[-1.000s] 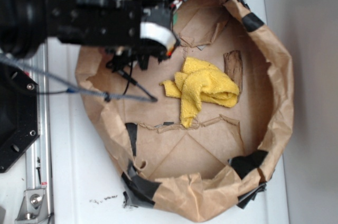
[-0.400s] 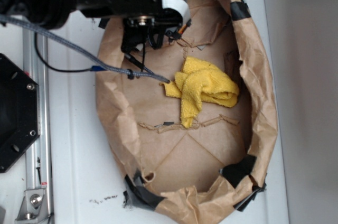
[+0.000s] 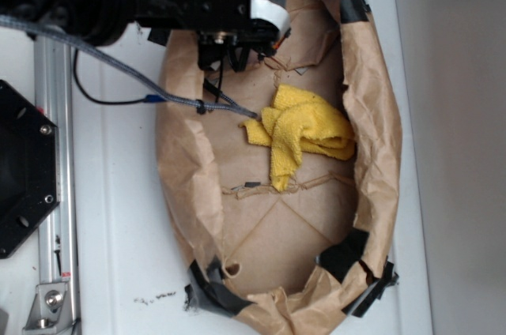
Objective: Grab the green ball.
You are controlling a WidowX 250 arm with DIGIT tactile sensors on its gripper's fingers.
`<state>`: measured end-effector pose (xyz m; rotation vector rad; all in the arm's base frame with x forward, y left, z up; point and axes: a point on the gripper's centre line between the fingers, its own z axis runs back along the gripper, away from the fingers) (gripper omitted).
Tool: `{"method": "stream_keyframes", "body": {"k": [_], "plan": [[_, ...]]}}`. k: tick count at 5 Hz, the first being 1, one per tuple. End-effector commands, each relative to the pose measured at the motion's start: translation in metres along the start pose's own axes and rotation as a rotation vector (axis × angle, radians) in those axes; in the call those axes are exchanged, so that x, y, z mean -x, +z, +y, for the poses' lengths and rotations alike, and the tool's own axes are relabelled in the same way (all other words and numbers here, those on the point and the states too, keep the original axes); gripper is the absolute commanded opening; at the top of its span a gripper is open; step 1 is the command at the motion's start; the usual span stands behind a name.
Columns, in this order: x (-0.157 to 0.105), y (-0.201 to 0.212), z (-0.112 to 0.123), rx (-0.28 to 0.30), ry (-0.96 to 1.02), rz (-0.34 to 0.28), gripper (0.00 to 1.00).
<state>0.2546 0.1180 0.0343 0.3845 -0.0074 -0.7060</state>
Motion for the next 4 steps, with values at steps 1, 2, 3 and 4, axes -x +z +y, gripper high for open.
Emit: {"method": "stream_keyframes", "body": {"k": [1, 2, 3, 4], "plan": [[-0.014, 0.002, 0.006, -0.037, 0.058, -0.025, 0.00], [-0.016, 0.014, 0.006, 0.012, 0.095, -0.045, 0.00], [-0.024, 0.043, 0.010, 0.126, 0.201, -0.063, 0.00], [-0.041, 0.091, 0.013, 0.261, 0.295, -0.169, 0.00]]}}
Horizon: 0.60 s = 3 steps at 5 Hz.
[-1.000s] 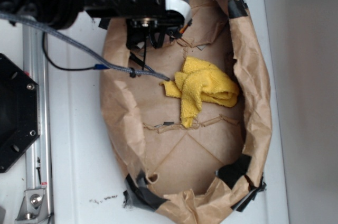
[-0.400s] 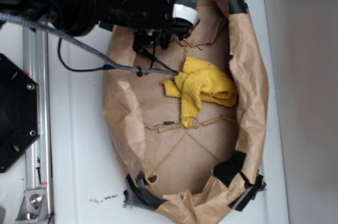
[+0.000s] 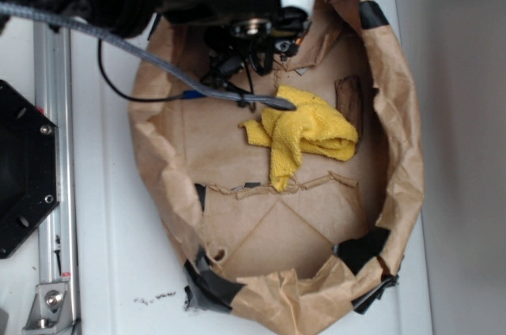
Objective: Grab the green ball.
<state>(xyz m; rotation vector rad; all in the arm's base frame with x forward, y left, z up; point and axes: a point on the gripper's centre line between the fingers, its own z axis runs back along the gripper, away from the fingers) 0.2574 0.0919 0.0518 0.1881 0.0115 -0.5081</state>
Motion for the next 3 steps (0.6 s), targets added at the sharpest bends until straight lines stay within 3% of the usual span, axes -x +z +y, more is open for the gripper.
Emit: {"method": "stream_keyframes", "body": {"k": [1, 2, 3], "plan": [[-0.041, 0.106, -0.013, 0.121, 0.095, -0.149, 0.00], [-0.045, 0.122, -0.026, 0.117, 0.092, -0.126, 0.00], [-0.045, 0.130, -0.036, 0.102, 0.243, -0.135, 0.00]]}}
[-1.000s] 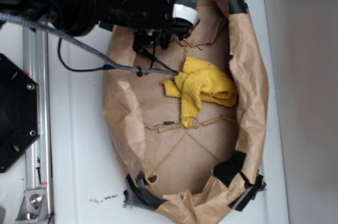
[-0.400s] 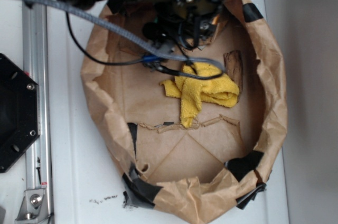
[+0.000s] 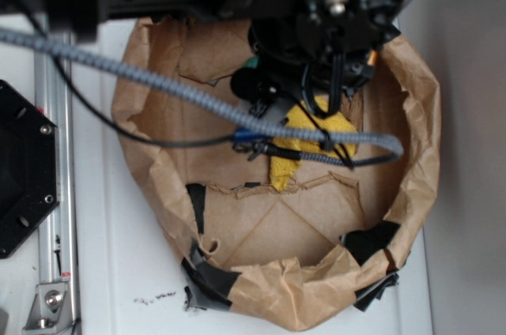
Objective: Grab the green ball.
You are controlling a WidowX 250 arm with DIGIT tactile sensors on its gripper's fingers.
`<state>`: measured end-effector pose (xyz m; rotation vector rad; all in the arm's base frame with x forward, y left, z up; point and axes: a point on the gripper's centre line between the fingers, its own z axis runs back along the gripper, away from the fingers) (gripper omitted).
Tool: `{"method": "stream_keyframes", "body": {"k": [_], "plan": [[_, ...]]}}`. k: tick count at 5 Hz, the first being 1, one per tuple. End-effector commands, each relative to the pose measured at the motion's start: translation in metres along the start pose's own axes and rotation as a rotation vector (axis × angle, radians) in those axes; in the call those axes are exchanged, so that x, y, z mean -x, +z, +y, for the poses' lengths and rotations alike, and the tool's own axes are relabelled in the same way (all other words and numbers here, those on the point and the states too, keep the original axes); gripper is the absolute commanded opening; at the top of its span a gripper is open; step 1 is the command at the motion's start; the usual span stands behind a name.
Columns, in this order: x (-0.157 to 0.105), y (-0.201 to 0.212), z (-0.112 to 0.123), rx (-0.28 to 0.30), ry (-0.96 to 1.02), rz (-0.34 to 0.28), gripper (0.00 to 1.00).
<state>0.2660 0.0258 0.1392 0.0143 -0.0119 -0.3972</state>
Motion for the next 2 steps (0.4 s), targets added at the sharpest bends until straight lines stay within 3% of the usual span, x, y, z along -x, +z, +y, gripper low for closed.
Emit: {"method": "stream_keyframes", "body": {"k": [1, 2], "plan": [[-0.0197, 0.0358, -0.0271, -0.019, 0.162, -0.106, 0.00], [-0.0171, 0.0329, -0.0306, 0.014, 0.219, -0.101, 0.00]]}}
